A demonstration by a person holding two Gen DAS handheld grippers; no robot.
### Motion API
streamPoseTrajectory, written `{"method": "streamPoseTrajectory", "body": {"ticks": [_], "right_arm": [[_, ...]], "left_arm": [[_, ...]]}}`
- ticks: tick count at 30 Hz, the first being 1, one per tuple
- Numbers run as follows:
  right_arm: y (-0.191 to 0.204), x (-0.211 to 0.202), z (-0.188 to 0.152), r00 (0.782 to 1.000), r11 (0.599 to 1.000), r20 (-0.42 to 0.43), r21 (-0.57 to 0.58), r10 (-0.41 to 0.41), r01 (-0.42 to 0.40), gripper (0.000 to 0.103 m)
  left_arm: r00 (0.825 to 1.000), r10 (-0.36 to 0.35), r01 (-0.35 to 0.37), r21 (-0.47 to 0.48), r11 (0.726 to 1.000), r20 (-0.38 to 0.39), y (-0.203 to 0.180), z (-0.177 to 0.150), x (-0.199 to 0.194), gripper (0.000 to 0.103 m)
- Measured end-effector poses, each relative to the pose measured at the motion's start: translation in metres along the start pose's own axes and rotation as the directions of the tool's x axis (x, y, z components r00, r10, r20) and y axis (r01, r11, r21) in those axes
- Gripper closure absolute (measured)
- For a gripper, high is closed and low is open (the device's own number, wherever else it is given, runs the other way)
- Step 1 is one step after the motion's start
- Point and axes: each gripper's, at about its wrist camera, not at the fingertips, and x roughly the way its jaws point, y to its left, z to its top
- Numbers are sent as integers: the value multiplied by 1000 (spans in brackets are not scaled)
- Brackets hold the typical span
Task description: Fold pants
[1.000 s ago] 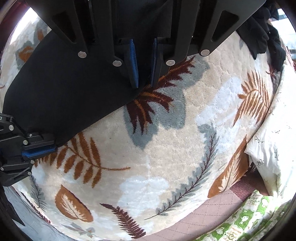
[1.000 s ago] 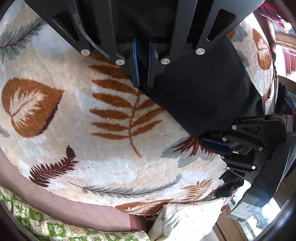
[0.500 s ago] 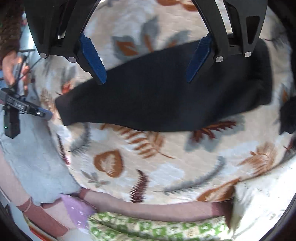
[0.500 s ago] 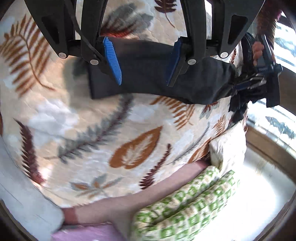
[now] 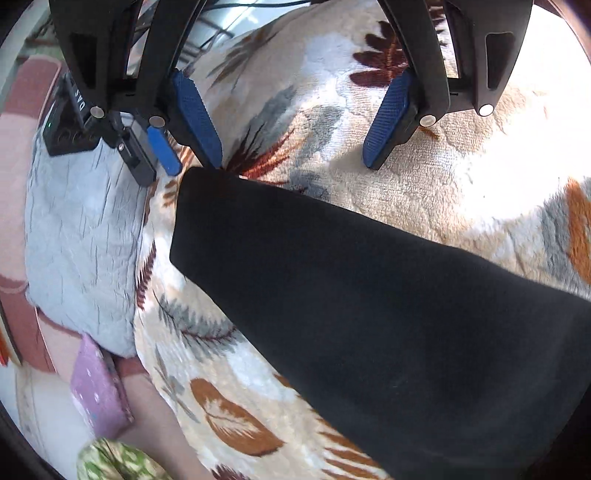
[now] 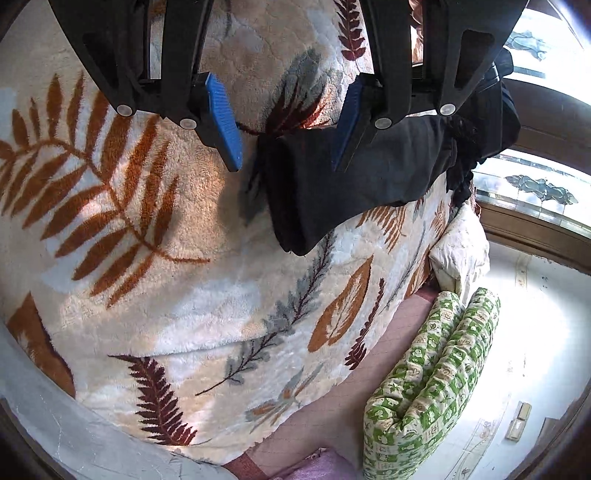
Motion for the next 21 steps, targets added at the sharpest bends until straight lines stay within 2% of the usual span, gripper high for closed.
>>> {"method": "streamPoseTrajectory", "body": {"ticks": [7,10,13,17,21], "right_arm": [[-3,24,25,1000,999,-27,43,11,-10,51],[-3,41,39,997,998,-79,60,22,-17,51],[5,56,53,993,1000,-122,25,2,2,51],[11,79,69,977,999,-214,-22,-28,23,51],[17,92,83,952,998,-306,-56,17,-36,51]], "left_arm": [[996,-14,29,-184,983,86,10,-10,3,25],[994,-20,43,-234,971,103,13,-18,-3,26],[993,-20,53,-292,955,114,18,-20,-8,26],[991,-11,55,-332,942,133,15,-20,-8,26],[989,-16,65,-339,939,144,11,-20,-2,25]]}}
